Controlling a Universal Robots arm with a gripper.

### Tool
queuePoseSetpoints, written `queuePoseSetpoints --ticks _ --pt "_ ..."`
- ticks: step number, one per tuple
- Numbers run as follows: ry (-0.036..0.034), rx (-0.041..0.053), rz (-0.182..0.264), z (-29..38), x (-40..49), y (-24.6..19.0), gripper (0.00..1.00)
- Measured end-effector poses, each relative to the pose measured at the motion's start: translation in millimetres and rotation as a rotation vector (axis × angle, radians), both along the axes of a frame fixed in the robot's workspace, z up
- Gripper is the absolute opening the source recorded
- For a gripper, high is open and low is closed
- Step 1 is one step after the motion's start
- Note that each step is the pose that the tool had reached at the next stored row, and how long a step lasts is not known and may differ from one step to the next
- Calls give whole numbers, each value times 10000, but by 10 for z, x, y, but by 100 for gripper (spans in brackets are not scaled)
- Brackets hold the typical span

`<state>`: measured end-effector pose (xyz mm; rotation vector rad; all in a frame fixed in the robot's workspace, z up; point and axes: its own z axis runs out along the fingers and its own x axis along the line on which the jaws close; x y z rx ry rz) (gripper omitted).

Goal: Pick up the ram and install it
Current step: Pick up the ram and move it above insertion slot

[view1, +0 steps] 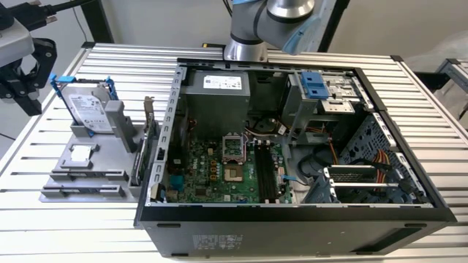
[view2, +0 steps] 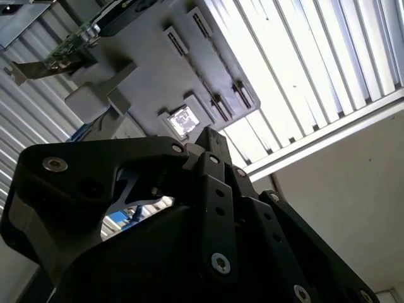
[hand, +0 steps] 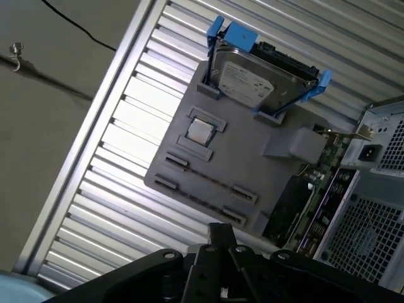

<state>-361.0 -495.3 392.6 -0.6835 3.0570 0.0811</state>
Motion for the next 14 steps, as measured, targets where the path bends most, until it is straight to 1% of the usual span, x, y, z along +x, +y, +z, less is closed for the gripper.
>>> queuePoseSetpoints --ticks 14 --pt "-1 1 876 -1 -2 0 0"
